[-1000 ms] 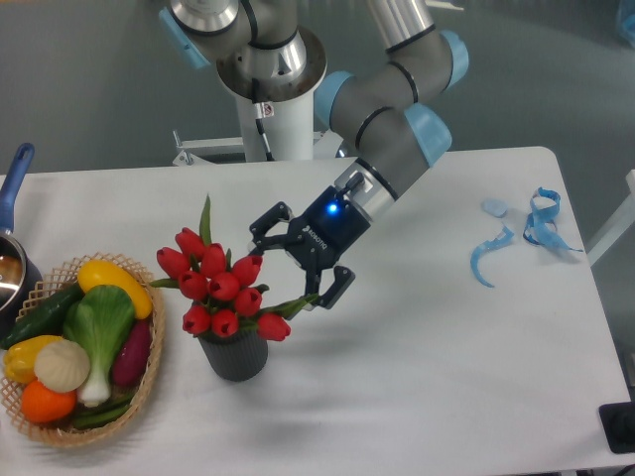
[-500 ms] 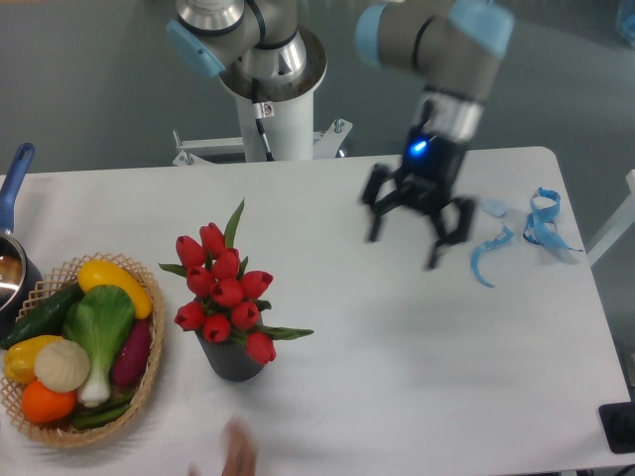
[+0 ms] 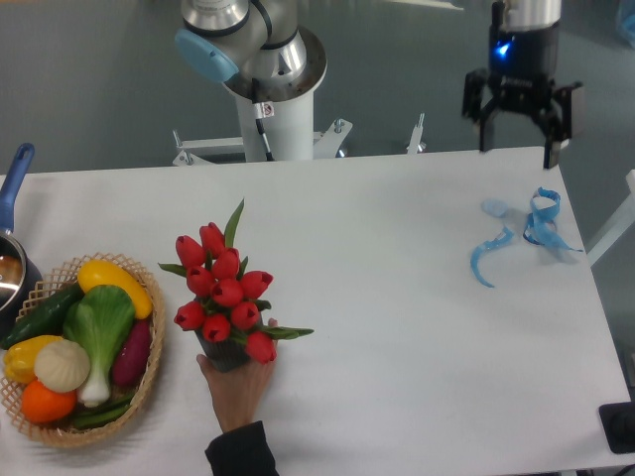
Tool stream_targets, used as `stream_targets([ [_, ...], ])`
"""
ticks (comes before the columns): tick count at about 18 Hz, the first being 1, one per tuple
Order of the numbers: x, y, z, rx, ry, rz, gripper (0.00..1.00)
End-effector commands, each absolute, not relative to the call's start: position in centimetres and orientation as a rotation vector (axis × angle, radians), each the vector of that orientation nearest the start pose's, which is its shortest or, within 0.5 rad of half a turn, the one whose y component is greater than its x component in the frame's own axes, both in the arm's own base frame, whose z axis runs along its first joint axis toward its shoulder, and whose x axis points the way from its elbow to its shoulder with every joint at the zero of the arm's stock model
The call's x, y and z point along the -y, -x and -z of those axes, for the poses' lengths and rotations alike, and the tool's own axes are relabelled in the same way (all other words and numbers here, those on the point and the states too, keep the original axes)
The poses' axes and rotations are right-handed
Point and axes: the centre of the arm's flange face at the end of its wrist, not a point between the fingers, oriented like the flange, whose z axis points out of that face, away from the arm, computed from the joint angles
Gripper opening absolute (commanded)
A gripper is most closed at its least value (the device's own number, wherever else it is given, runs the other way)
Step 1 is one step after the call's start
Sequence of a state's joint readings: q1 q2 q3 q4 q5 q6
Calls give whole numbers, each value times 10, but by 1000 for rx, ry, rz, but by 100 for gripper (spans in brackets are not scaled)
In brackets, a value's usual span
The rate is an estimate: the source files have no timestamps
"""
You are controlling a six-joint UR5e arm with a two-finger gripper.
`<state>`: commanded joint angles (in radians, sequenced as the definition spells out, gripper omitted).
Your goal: Insert the flowers into the vase
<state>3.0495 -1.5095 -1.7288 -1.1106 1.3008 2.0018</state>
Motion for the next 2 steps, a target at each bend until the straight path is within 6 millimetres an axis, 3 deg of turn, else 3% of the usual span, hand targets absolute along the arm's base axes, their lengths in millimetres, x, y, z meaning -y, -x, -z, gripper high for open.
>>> stream_targets([
  [2,-203,472,-491,-809,2763,-580,100],
])
